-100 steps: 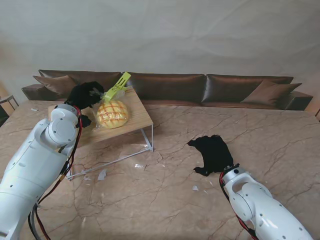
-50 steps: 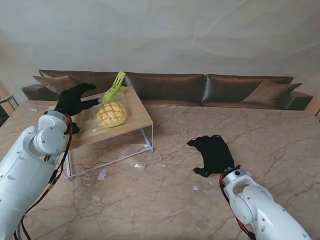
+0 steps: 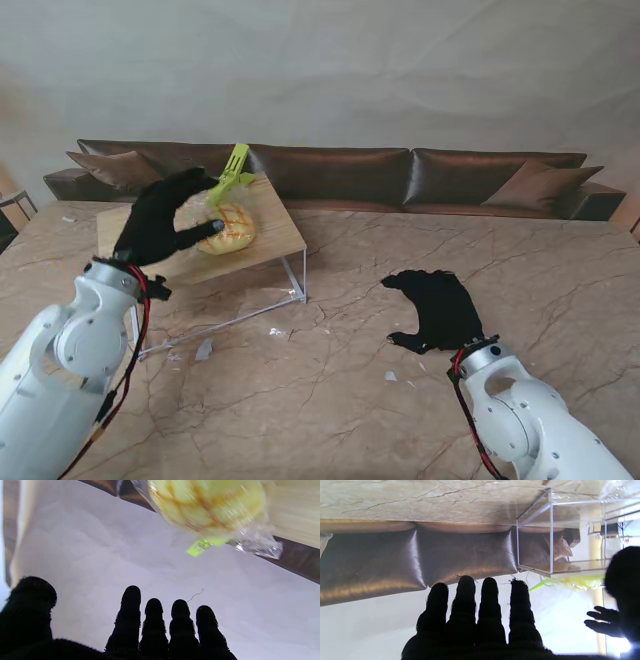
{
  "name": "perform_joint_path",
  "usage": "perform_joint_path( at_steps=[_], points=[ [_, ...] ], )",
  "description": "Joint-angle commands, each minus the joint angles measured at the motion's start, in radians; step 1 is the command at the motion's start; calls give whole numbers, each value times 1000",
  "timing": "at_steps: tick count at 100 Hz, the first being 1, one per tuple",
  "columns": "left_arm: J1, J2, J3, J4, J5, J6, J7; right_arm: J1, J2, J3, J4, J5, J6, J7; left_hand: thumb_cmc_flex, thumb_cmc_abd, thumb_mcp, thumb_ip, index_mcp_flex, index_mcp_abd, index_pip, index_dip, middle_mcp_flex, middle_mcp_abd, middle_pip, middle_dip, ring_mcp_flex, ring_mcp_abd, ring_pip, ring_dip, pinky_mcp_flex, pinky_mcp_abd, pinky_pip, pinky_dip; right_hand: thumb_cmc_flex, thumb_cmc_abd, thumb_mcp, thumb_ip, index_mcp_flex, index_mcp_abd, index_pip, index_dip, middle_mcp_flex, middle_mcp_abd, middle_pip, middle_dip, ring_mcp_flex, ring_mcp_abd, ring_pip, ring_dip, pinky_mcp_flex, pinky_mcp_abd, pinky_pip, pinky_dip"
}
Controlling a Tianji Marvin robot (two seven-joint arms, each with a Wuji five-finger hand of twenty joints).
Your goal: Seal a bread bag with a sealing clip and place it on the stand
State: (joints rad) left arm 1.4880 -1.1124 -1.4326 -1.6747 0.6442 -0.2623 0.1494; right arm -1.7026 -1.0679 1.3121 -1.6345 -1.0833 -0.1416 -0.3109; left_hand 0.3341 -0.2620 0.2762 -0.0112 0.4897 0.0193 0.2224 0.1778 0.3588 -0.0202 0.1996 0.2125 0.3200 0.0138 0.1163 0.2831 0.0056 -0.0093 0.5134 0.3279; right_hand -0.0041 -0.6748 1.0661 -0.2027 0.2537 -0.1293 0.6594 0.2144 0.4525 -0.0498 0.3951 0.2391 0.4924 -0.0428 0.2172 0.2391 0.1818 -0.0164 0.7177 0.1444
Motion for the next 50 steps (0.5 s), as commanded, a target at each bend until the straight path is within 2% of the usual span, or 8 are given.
perform_joint_path(
  at_steps=[1, 8, 10, 12, 16, 18, 21, 50],
  points=[
    [48, -12, 18, -9, 20, -19, 22, -16, -9, 2, -16, 8, -14, 6, -2, 59, -56, 58, 9, 2, 28, 18, 22, -18, -8, -20, 18, -12, 0, 5, 3, -36, 36, -19, -36, 86, -72, 32, -31, 14, -29, -33, -24, 12, -39, -15, -28, -24, -28, -9, -20, -29, -18, -18],
    [86, -15, 25, -23, 17, -50, 39, -27, -15, 9, -27, 44, -32, 14, -7, 81, -63, 74, 15, 6, 30, 19, 28, -14, -6, -19, 29, -9, 4, 7, 11, -39, 43, -21, 0, 223, -237, 75, -34, 21, -42, -43, -22, 13, -50, -19, -29, -25, -35, -9, -20, -32, -21, -15],
    [96, -15, 27, -26, 16, -57, 43, -30, -16, 10, -30, 55, -36, 16, -15, 88, -64, 108, 16, 7, 28, 18, 31, -14, -9, -21, 32, -9, 4, 7, 13, -41, 46, -23, 24, 288, -334, 106, -34, 24, -46, -46, -20, 16, -57, -22, -31, -25, -37, -9, -21, -33, -23, -14],
    [106, -16, 29, -28, 16, -65, 48, -33, -18, 11, -32, 67, -41, 18, -20, 96, -64, 118, 15, 6, 27, 18, 30, -13, -10, -21, 32, -11, 4, 7, 15, -41, 48, -24, -13, 312, -370, 139, -34, 27, -50, -49, -19, 16, -61, -23, -33, -26, -38, -9, -22, -34, -25, -12],
    [121, -18, 35, -27, 17, -80, 62, -38, -21, 11, -36, 87, -47, 18, -26, 110, -62, 129, 18, 7, 28, 18, 35, -12, -8, -21, 37, -7, 6, 8, 19, -40, 51, -24, -107, 279, -288, 173, -33, 33, -54, -52, -12, 14, -75, -30, -31, -26, -40, -8, -21, -35, -26, -7],
    [128, -19, 39, -25, 16, -89, 68, -40, -23, 11, -38, 96, -52, 17, -37, 111, -48, 158, 21, 9, 29, 19, 36, -11, -9, -21, 38, -9, 5, 8, 19, -39, 55, -24, -124, 280, -271, 177, -34, 36, -55, -53, -9, 15, -78, -31, -30, -27, -41, -8, -21, -35, -26, -7],
    [139, -19, 44, -22, 15, -100, 72, -43, -25, 12, -39, 110, -58, 16, -42, 118, -42, 168, 20, 9, 28, 18, 35, -9, -10, -21, 39, -8, 5, 8, 19, -40, 56, -25, -142, 283, -250, 181, -33, 39, -61, -56, -7, 16, -82, -33, -28, -27, -42, -8, -19, -36, -25, -5],
    [168, -26, 117, 73, -20, -165, 101, -65, -54, 6, -25, 275, -131, -9, -69, 146, -27, 182, 27, 15, 7, 7, 44, -6, -10, -21, 62, 0, 15, 13, 42, -41, 84, -14, -177, 399, -300, 190, 17, 94, -101, -71, 141, 43, -284, -130, -4, -23, -39, -13, 1, -63, -29, -15]
  ],
)
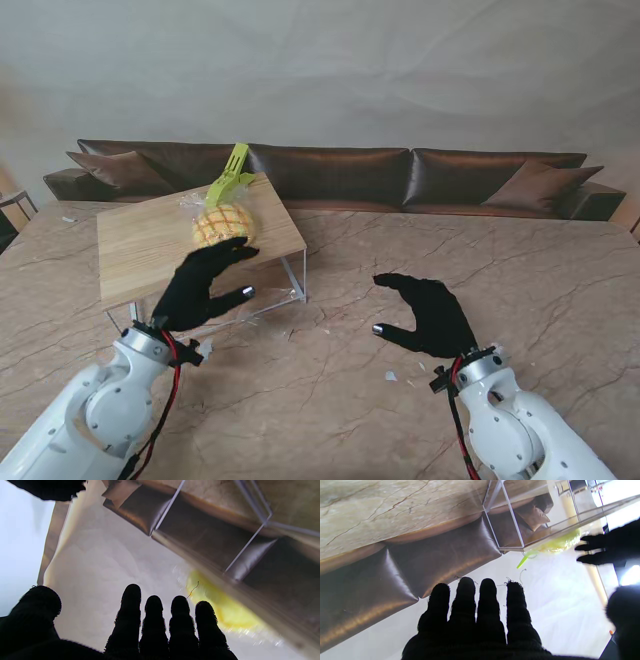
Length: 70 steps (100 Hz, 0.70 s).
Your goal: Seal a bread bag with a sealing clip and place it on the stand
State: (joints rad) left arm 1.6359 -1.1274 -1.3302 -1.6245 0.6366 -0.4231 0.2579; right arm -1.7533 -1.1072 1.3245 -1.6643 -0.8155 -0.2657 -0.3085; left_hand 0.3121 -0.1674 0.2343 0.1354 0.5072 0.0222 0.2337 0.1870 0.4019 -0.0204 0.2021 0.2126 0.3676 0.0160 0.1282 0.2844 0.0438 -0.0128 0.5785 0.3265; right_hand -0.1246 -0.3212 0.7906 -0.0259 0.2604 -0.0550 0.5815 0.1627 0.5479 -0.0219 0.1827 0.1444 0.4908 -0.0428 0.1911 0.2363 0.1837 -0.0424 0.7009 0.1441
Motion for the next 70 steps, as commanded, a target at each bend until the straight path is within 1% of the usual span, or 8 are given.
perform_joint_path(
  at_steps=[1, 3, 6, 21, 26, 46, 56, 70],
  points=[
    [20, -11, 17, 25, -15, -5, -7, -15, -16, -7, 7, 14, -9, -14, -48, 52, 15, 36, 9, 13, -5, -3, 0, -5, -12, -21, 16, -1, 4, 12, 6, -38, 20, -12, -57, 49, -27, 14, 13, 20, -23, -19, 53, 16, -82, -40, -2, -22, -13, -10, 0, -37, -12, -16],
    [20, -12, 22, 28, -22, -5, -6, -17, -19, -8, 10, 27, -13, -18, -49, 54, 17, 37, 10, 14, -7, -4, 1, -3, -11, -21, 24, 4, 8, 14, 13, -37, 26, -10, -59, 59, -35, 14, 18, 22, -28, -20, 83, 18, -132, -67, -1, -22, -11, -11, 1, -37, -13, -18],
    [21, -14, 30, 33, -31, -6, -4, -19, -22, -10, 16, 44, -19, -25, -50, 56, 19, 38, 12, 16, -9, -5, 3, -1, -10, -20, 32, 6, 12, 16, 22, -38, 35, -6, -65, 76, -41, 13, 21, 26, -31, -21, 105, 21, -163, -83, 0, -19, -9, -11, 2, -37, -13, -20],
    [20, -18, 68, 61, -43, -19, 11, -26, -38, -23, 59, 117, -45, -51, -55, 60, 31, 45, 13, 17, -20, -11, -1, -1, -10, -20, 33, 5, 12, 19, 27, -40, 57, 4, -104, 151, -88, 1, 30, 36, -44, -26, 119, 29, -179, -89, 1, -12, -4, -11, 4, -34, -15, -23],
    [20, -19, 78, 70, -41, -24, 17, -26, -43, -28, 72, 138, -52, -63, -56, 60, 34, 46, 12, 18, -22, -12, -1, 0, -9, -19, 31, 6, 11, 19, 30, -38, 61, 6, -85, 176, -120, -1, 39, 35, -52, -29, 124, 29, -180, -87, 2, -9, -3, -12, 5, -32, -16, -25],
    [18, -22, 108, 97, -59, -38, 22, -31, -56, -37, 84, 168, -75, -103, -54, 52, 50, 50, 33, 15, -7, -5, 5, -2, -5, -17, 30, 5, 10, 19, 24, -31, 64, 7, -81, 178, -130, -1, 46, 30, -54, -28, 133, 23, -178, -86, 10, -8, -2, -12, 7, -28, -4, -20],
    [17, -25, 118, 111, -67, -38, 30, -34, -58, -38, 80, 173, -88, -111, -60, 46, 63, 48, 19, 20, 29, 16, 3, 2, -4, -16, 27, 7, 10, 20, 20, -30, 63, 5, -77, 175, -130, 0, 47, 30, -54, -27, 132, 24, -179, -86, 10, -8, -4, -12, 2, -29, 1, -18],
    [19, -26, 122, 120, -75, -35, 31, -38, -61, -41, 78, 185, -104, -115, -62, 47, 65, 45, -4, 25, 21, 14, -2, 6, -5, -16, 20, 10, 8, 20, 14, -29, 58, 3, -74, 172, -130, 0, 50, 30, -51, -25, 134, 26, -179, -85, 11, -5, -7, -12, 0, -28, 4, -17]
  ],
)
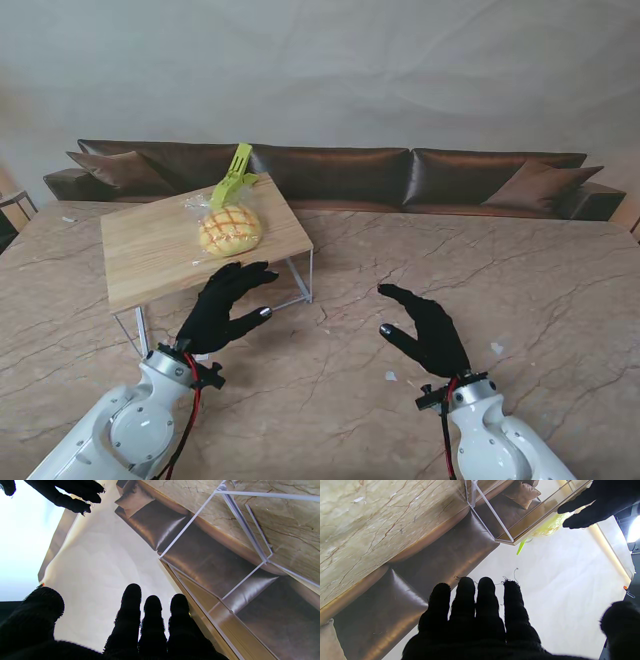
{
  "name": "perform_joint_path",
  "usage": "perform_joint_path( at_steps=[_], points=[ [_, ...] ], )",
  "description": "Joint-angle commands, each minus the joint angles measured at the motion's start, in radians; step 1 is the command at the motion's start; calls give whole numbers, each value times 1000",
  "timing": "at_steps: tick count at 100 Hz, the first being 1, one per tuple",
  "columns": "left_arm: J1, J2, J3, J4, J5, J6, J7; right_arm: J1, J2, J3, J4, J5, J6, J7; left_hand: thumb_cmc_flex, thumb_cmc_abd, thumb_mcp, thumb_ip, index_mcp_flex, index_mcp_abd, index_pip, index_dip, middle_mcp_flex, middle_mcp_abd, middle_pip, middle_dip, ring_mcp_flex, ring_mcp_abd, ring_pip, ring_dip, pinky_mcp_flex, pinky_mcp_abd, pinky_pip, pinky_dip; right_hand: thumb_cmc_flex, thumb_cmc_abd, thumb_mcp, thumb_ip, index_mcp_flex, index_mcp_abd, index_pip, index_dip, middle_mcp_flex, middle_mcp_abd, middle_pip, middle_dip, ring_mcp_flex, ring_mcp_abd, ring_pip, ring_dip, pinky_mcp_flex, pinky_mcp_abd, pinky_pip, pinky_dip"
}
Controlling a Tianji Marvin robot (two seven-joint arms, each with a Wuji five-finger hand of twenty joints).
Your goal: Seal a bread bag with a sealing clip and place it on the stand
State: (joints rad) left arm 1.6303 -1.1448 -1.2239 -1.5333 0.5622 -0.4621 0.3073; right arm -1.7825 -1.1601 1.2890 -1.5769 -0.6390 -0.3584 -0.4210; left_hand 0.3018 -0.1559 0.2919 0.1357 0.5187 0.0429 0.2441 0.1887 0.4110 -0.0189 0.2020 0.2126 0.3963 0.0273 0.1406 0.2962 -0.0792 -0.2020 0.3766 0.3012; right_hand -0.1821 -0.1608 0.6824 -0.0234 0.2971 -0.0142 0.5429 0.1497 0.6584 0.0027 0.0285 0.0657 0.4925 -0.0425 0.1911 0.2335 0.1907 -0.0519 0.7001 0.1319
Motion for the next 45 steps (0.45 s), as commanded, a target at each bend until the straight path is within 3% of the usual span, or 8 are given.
perform_joint_path(
  at_steps=[1, 45],
  points=[
    [25, -9, 15, 29, -1, 3, -19, -9, -8, -6, -9, 9, -12, -3, -52, 36, 7, 45, -16, 2, 9, 11, -11, 4, -5, -16, -8, -2, -4, 8, 137, 160, 260, 28, -16, 11, -22, -2, 13, -12, -12, -12, 23, 0, -25, -7, 9, -5, -7, -9, -7, -17, 5, -4],
    [38, -8, 16, 29, 4, 0, -15, -2, -8, -18, 1, -10, -26, -20, -46, 32, 7, 35, -7, 3, -29, -11, -10, 4, -5, -17, -10, -1, -5, 9, 134, 166, 258, 26, 0, -4, -18, -3, 12, -20, -7, -6, 26, -5, -25, -6, 13, -9, -10, -7, -7, -20, 12, -2]
  ],
)
